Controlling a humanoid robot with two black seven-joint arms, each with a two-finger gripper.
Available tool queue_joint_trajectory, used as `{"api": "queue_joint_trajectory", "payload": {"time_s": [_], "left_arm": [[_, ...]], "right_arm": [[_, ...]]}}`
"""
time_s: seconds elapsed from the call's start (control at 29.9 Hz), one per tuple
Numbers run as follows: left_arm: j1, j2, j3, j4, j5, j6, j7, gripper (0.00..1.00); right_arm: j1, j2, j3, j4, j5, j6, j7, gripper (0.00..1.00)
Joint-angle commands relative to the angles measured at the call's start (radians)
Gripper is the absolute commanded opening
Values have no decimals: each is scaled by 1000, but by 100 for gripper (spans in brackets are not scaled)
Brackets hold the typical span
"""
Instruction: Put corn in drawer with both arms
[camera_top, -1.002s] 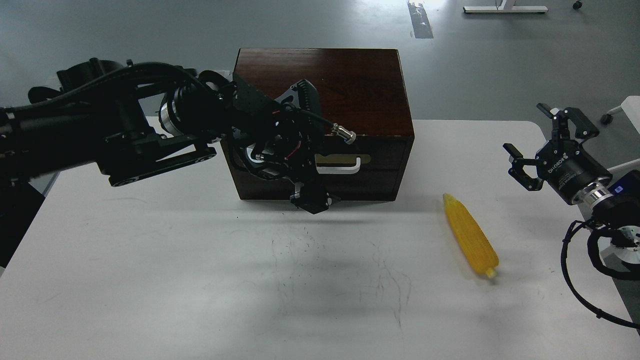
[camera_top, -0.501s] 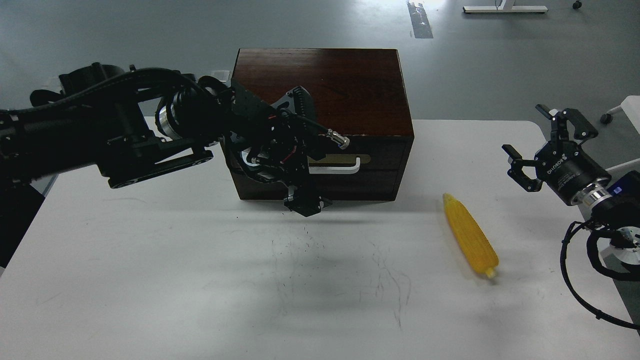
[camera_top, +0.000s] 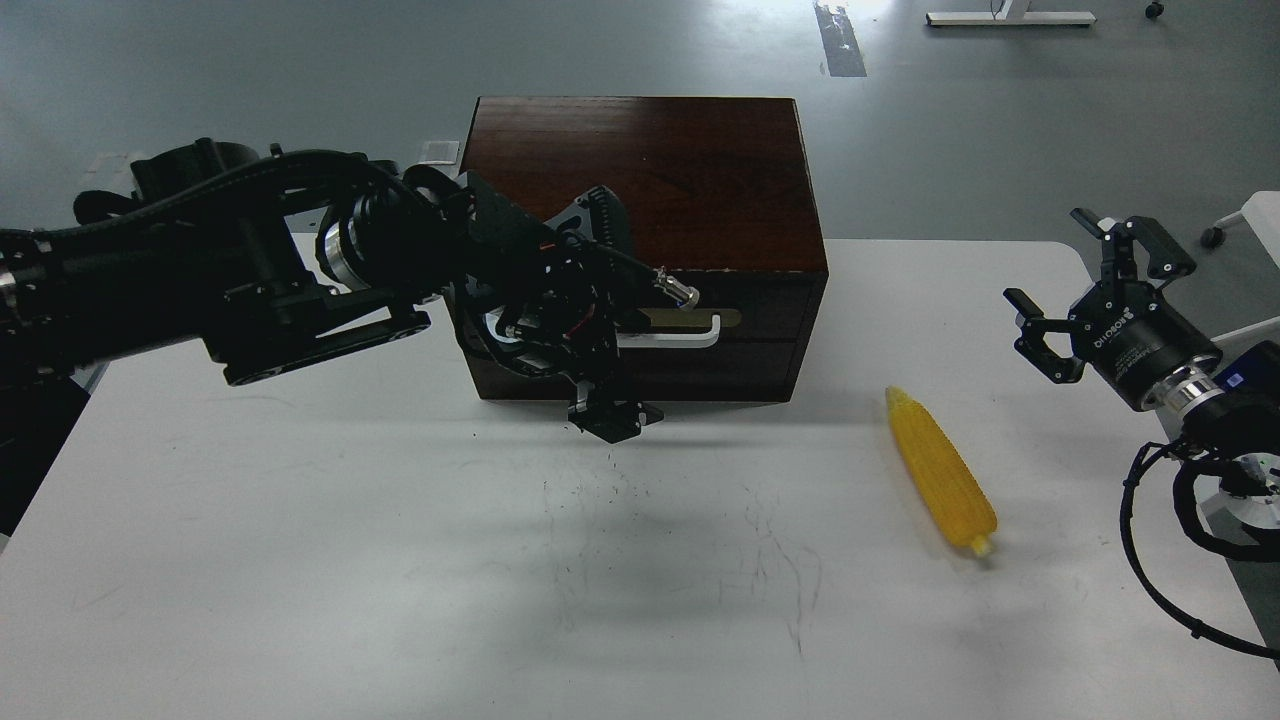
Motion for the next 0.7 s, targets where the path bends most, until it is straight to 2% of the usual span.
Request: {"api": "queue_joint_trajectory", "payload": {"time_s": [0.0, 0.67], "left_arm": [[3, 2, 0, 5, 0, 0, 0, 99], [26, -1, -2, 10, 3, 0, 0, 99]], "right_arm": [[0, 0, 0, -1, 0, 0, 0, 100], [-5, -2, 0, 0, 0, 0, 0, 100]]}}
